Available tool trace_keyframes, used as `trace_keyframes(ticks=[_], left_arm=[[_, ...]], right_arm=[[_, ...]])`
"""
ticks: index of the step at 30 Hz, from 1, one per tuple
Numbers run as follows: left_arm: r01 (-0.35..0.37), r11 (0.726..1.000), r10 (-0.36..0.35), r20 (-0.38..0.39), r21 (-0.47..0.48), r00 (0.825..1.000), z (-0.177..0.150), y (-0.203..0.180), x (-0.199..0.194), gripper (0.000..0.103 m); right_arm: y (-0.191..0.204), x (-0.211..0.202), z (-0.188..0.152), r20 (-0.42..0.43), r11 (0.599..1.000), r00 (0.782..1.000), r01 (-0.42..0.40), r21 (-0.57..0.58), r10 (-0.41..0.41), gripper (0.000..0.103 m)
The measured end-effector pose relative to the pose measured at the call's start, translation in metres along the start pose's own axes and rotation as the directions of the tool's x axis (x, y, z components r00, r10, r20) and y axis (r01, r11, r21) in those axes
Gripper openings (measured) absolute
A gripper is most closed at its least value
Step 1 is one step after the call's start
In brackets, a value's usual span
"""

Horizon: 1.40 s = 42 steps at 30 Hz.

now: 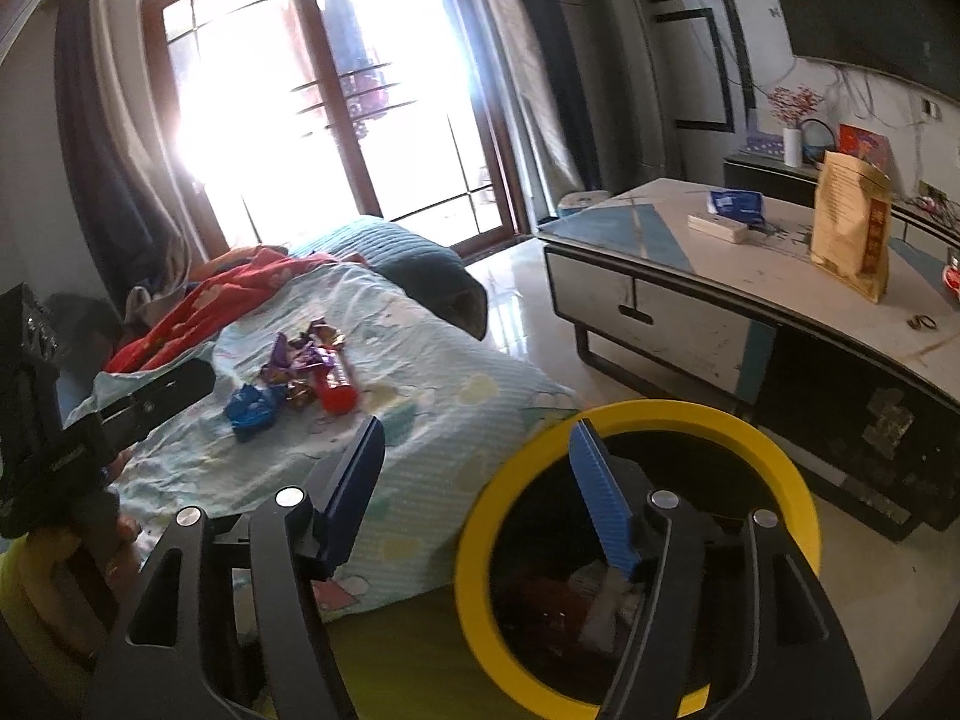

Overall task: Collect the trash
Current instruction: 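Move the left gripper to the blue bag while the right approaches the red container, then grasp the blue plastic bag with the left gripper while the right grasps the red container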

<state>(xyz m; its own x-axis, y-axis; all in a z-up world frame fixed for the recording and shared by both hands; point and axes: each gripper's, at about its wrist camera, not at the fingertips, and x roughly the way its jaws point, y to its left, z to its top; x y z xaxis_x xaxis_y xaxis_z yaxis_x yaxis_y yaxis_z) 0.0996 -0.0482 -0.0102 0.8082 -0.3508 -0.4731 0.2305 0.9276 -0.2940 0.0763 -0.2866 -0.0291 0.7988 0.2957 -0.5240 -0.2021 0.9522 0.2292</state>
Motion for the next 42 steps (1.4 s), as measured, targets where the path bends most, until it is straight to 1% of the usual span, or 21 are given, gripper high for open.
trace_keyframes(ticks=[7, 13, 18, 24, 27, 30, 32, 34, 35, 38, 42], left_arm=[[-0.052, 0.997, 0.054, 0.029, -0.057, 0.998, 0.009, 0.031, -0.008, 0.092], [-0.109, 0.987, 0.115, 0.042, -0.120, 0.992, 0.014, 0.066, -0.014, 0.092], [-0.151, 0.975, 0.159, 0.034, -0.163, 0.987, 0.014, 0.092, -0.015, 0.092], [-0.172, 0.964, 0.177, 0.011, -0.203, 0.984, 0.010, 0.115, -0.010, 0.092], [-0.168, 0.960, 0.170, -0.009, -0.224, 0.985, 0.008, 0.122, -0.004, 0.086], [-0.152, 0.956, 0.148, -0.033, -0.252, 0.988, 0.005, 0.130, 0.002, 0.078], [-0.137, 0.954, 0.128, -0.050, -0.267, 0.991, 0.003, 0.133, 0.008, 0.068], [-0.118, 0.951, 0.103, -0.067, -0.286, 0.992, 0.001, 0.136, 0.013, 0.064], [-0.113, 0.949, 0.095, -0.074, -0.294, 0.993, 0.000, 0.138, 0.016, 0.060], [-0.101, 0.947, 0.077, -0.091, -0.304, 0.993, -0.001, 0.140, 0.025, 0.056], [-0.088, 0.941, 0.052, -0.116, -0.326, 0.992, -0.004, 0.144, 0.036, 0.054]], right_arm=[[0.033, 0.019, 0.007, -0.018, 0.997, 0.998, -0.063, -0.043, 0.062, 0.068], [0.061, 0.040, 0.012, -0.041, 0.988, 0.993, -0.115, -0.100, 0.111, 0.069], [0.083, 0.066, 0.017, -0.075, 0.979, 0.987, -0.154, -0.133, 0.145, 0.069], [0.099, 0.094, 0.021, -0.116, 0.972, 0.981, -0.174, -0.157, 0.157, 0.069], [0.106, 0.108, 0.023, -0.129, 0.970, 0.980, -0.175, -0.169, 0.154, 0.069], [0.110, 0.124, 0.025, -0.149, 0.968, 0.978, -0.174, -0.181, 0.148, 0.069], [0.112, 0.135, 0.025, -0.163, 0.966, 0.976, -0.172, -0.191, 0.141, 0.069], [0.114, 0.145, 0.025, -0.172, 0.965, 0.975, -0.171, -0.198, 0.137, 0.069], [0.114, 0.151, 0.026, -0.179, 0.964, 0.975, -0.171, -0.203, 0.135, 0.069], [0.113, 0.166, 0.026, -0.195, 0.963, 0.973, -0.166, -0.212, 0.125, 0.068], [0.115, 0.184, 0.026, -0.217, 0.960, 0.970, -0.160, -0.230, 0.109, 0.059]])
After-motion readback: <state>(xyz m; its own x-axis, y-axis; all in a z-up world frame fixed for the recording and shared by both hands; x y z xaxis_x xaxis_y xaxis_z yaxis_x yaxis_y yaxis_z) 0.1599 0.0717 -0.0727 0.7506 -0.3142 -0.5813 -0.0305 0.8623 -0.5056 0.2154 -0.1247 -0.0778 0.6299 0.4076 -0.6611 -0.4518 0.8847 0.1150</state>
